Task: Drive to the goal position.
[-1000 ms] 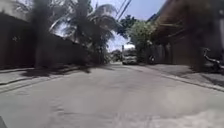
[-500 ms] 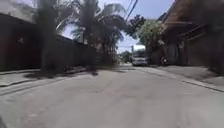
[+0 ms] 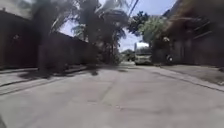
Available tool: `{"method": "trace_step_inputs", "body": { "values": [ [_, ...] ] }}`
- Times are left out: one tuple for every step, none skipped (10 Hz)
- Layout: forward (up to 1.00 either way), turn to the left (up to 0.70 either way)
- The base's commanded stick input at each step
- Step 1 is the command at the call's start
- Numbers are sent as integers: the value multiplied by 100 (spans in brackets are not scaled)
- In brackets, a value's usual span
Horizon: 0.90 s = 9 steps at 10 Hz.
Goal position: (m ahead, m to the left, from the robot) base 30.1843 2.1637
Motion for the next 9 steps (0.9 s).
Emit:
{"method": "trace_step_inputs", "body": {
  "values": [
    [100,-24],
    [100,-39],
    [100,-39],
    [100,-39],
    [100,-28],
    [100,-16],
    [100,0],
    [100,1],
    [100,1]
  ]
}}
